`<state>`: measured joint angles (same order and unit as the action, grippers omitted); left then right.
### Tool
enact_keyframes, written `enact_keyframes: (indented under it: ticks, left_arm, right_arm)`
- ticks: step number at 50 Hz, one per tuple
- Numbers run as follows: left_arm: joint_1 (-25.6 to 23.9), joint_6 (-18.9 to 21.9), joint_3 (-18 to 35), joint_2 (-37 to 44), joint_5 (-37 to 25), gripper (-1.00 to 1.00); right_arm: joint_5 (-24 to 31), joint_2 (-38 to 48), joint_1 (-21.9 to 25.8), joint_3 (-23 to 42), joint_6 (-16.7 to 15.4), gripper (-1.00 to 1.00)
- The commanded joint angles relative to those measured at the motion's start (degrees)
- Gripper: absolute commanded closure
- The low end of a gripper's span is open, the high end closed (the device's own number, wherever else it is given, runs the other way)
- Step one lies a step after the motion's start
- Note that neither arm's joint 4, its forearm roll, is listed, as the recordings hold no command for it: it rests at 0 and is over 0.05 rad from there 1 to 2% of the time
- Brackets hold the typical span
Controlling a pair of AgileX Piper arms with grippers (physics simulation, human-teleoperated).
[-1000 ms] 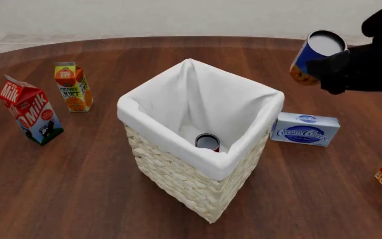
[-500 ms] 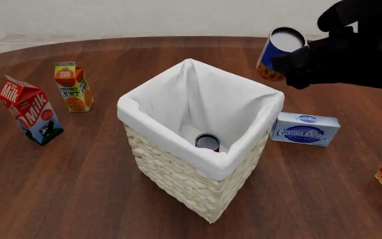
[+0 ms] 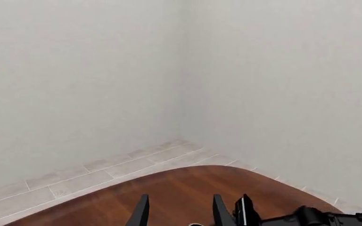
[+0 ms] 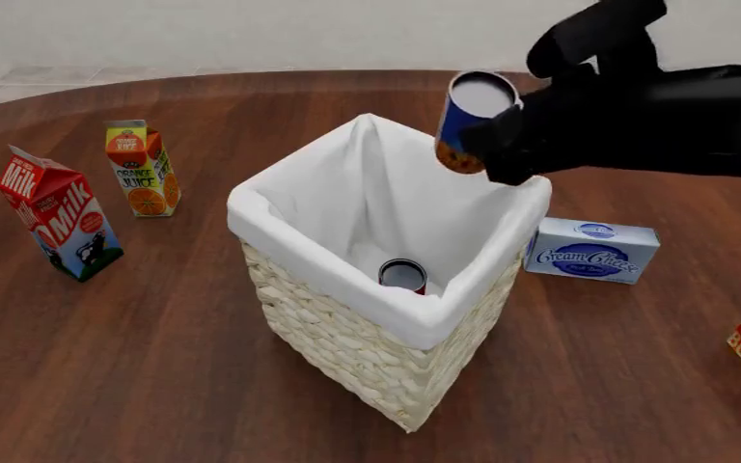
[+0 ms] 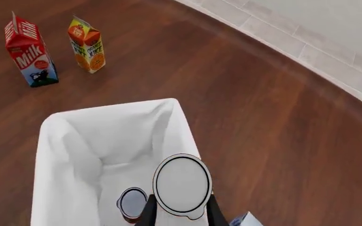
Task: Pick up the alphabet soup and the tomato sauce, and put them in the basket.
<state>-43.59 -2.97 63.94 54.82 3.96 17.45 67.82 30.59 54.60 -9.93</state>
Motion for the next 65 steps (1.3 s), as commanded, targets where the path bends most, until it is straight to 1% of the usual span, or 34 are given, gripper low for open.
enact_keyframes:
  ticks: [1,12,32,65]
  left_arm:
    - [0.1,-0.1,-0.1,-0.3,0.0,-1.0]
    - [0.5,-0.2,-0.4,-0.5,0.1,-1.0]
    - [1.0,-0.5,-1.0,-1.0,0.7,-1.0]
    - [1.2,-0.9,-1.9,-1.5,1.0,-1.0]
  right_arm:
    - [0.1,3.1,2.8,2.0,0.9,1.0]
    - [0.0,5.6,4.0,2.9,0.8,1.0]
    - [0.8,10.5,7.3,5.8,-0.4,1.0]
    - [0.5,16.1,10.1,7.4,-0.8,1.0]
